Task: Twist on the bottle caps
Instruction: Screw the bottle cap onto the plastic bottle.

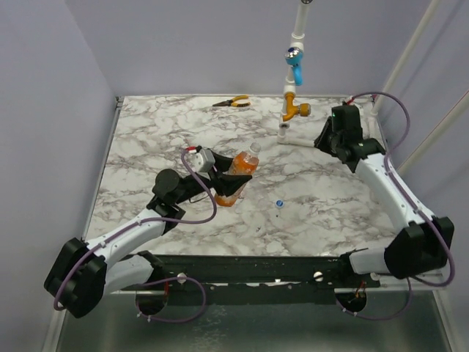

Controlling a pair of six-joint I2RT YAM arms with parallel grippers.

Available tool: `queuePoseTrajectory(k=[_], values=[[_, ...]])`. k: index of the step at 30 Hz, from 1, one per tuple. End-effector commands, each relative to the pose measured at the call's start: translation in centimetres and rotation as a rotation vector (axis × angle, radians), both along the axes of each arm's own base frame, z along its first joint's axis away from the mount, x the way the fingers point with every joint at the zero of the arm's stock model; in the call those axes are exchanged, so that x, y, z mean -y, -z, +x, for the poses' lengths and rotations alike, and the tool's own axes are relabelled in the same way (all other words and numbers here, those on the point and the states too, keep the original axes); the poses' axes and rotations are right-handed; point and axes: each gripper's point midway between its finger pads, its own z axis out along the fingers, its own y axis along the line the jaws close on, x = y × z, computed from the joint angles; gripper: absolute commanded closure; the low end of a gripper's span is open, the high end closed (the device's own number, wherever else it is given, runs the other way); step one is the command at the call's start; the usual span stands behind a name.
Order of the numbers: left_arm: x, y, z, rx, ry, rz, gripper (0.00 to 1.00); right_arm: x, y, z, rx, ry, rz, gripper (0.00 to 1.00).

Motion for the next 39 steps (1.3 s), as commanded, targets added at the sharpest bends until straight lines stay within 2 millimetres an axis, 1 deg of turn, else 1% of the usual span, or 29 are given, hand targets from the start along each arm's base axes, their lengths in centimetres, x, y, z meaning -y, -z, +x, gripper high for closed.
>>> queuePoseTrajectory(k=[1,3,4,7,9,12,15,17,19,21,25,29,30,32,35,39], values=[[1.1,-0.4,-3.0,0.102,0.126,0.007,0.82,-2.8,-2.1,-5.7,-0.022,-0.124,0.171,0.90],[1.4,0.0,-3.7,0.103,0.156,0.019,0.82,-3.9,-3.6,-7.7,-0.015,-0.187,0.227,0.90],[1.6,0.2,-4.1,0.104,0.172,0.024,0.82,-4.8,-4.3,-8.7,-0.018,-0.237,0.269,0.90],[2.3,0.7,-5.3,0.100,0.211,0.047,0.81,-7.3,-6.8,-10.9,0.000,-0.363,0.387,0.89],[2.7,1.4,-5.8,0.095,0.223,0.090,0.81,-8.9,-8.5,-12.1,0.002,-0.447,0.459,0.89],[2.8,1.4,-6.6,0.098,0.243,0.116,0.81,-11.1,-11.3,-13.9,0.027,-0.588,0.549,0.89],[2.5,1.6,-6.9,0.087,0.243,0.139,0.81,-12.8,-14.4,-15.5,0.062,-0.717,0.634,0.87],[2.4,1.5,-7.2,0.083,0.251,0.141,0.80,-13.8,-15.9,-16.6,0.070,-0.798,0.695,0.86],[2.4,1.3,-7.4,0.073,0.266,0.135,0.81,-14.7,-16.8,-17.5,0.065,-0.867,0.755,0.85],[2.4,0.9,-7.8,0.066,0.281,0.125,0.81,-15.5,-17.3,-18.1,0.058,-0.920,0.802,0.85],[2.7,-0.2,-8.5,0.067,0.307,0.095,0.81,-16.7,-17.2,-17.8,0.067,-0.926,0.784,0.84],[3.1,-1.0,-8.7,0.061,0.337,0.067,0.81,-20.1,-16.7,-18.1,0.084,-0.946,0.746,0.85],[3.2,-1.2,-8.8,0.062,0.342,0.057,0.81,-20.7,-16.6,-17.9,0.094,-0.937,0.728,0.85],[3.2,-1.6,-8.9,0.066,0.347,0.036,0.81,-20.9,-16.7,-17.5,0.120,-0.916,0.710,0.85],[3.0,-2.1,-9.1,0.071,0.348,0.019,0.81,-20.4,-17.2,-16.9,0.175,-0.880,0.686,0.85],[2.6,-2.0,-9.0,0.076,0.323,0.009,0.81,-20.5,-17.6,-17.0,0.168,-0.902,0.676,0.85]])
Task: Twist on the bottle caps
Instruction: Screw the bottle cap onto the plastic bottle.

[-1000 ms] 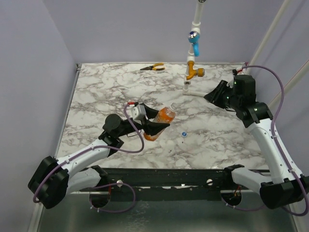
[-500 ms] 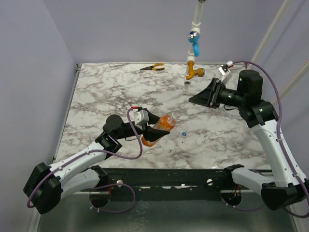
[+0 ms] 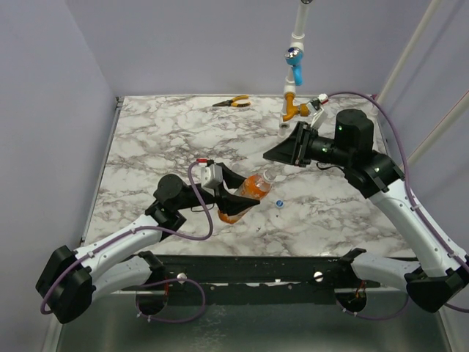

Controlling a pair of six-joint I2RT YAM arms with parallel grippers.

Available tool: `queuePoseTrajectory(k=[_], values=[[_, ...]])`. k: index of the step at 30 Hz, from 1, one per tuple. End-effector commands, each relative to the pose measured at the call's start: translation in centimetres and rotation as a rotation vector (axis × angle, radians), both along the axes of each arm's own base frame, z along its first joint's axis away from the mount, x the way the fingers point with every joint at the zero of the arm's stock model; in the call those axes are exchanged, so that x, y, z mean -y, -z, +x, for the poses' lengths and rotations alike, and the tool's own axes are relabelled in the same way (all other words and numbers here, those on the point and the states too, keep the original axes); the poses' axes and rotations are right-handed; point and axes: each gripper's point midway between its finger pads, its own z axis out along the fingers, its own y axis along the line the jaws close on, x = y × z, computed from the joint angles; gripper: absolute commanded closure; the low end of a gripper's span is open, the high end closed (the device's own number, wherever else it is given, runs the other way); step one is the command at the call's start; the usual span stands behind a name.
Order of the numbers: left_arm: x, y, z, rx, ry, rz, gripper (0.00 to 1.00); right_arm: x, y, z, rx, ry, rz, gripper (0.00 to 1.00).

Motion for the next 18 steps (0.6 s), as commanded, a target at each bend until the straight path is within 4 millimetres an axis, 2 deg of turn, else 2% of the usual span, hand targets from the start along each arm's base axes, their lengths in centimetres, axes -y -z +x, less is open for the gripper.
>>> queuePoseTrajectory(k=[1,10,18], values=[[-0.4,-1.6,-0.7,0.035,0.011,-0.054,0.81,0.2,-1.2,0.7,0.053,0.029,0.002,0.85],[-0.4,-1.3,-0.3,0.025,-0.003,-0.062,0.81,-0.2,-1.6,-2.1,0.029,-0.098,0.025,0.85],[-0.7,-1.0,0.2,0.012,-0.020,-0.064,0.81,0.1,-1.2,-3.2,0.017,-0.127,0.018,0.85]])
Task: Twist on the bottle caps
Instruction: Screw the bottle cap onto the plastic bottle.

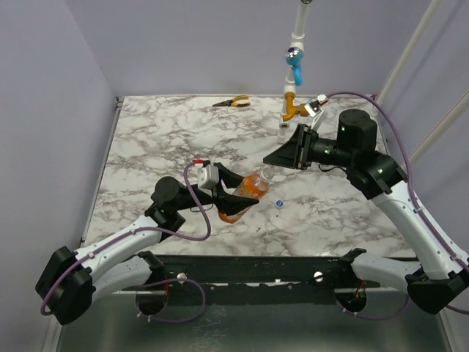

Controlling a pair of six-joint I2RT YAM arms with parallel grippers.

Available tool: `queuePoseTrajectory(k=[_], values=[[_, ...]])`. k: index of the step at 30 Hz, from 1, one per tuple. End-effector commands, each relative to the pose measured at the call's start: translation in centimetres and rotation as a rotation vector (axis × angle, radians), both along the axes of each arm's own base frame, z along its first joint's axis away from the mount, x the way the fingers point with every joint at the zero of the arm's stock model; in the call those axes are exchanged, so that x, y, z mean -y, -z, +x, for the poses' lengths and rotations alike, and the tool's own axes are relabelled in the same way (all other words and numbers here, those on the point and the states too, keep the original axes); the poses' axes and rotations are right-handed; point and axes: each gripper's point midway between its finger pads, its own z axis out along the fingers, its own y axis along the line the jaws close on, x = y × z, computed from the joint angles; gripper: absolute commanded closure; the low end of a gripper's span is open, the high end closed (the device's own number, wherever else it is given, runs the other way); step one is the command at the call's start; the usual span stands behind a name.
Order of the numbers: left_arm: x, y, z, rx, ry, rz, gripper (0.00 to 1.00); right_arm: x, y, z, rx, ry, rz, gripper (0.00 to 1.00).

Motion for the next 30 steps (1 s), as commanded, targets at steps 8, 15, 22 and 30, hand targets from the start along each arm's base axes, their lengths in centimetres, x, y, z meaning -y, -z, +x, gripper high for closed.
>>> queuePoseTrajectory(k=[8,15,22,30], values=[[-0.5,-0.4,1.0,-0.013,-0.026,-0.040,0.81,0.3,0.0,-1.8,0.005,-0.065,-0.018,0.84],[-0.2,0.3,2.8,-0.065,-0.077,-0.038,0.81,0.3,-0.5,-1.4,0.038,-0.017,0.009,0.85],[0.1,-0.3,3.8,-0.111,-0.094,-0.068,0.81,0.3,0.3,-0.6,0.084,0.040,-0.043,0.85],[0.5,-0.4,4.1,-0.154,-0.064,-0.064,0.81,-1.4,2.3,-0.9,0.115,-0.005,-0.121,0.85]])
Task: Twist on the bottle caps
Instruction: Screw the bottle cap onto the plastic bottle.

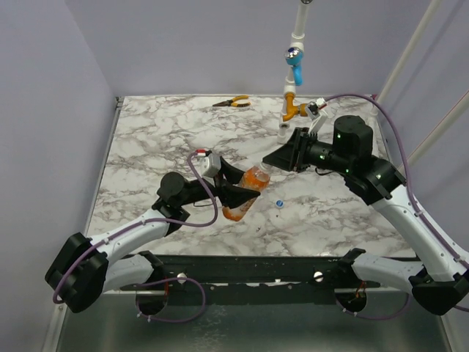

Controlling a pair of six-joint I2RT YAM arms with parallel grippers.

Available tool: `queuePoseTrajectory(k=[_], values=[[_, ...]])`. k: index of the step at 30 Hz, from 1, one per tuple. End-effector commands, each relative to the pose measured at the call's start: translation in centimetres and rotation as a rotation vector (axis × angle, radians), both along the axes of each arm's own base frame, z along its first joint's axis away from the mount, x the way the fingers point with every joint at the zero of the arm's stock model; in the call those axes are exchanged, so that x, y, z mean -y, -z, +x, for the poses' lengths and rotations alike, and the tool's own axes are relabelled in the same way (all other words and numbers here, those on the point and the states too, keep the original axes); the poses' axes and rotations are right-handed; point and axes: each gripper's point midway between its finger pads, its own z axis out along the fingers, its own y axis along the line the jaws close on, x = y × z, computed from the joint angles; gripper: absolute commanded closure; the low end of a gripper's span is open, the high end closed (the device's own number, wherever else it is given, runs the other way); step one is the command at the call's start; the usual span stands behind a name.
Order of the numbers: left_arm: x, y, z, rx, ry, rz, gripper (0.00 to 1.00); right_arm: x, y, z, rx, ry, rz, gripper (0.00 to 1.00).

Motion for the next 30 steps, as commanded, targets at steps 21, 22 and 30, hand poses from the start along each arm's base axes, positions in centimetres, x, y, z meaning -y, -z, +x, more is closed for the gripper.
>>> queuePoseTrajectory(k=[21,22,30], values=[[-0.3,-2.1,3.8,0.035,-0.169,0.011,0.85,-0.4,5.8,-0.5,-0.052,-0.035,-0.314,0.85],[-0.3,-2.1,4.0,0.043,-0.184,0.011,0.85,-0.5,5.8,-0.5,-0.057,-0.036,-0.310,0.85],[-0.1,-2.7,5.2,0.107,-0.283,0.012,0.86,-0.7,6.4,1.0,-0.077,0.036,-0.347,0.87]])
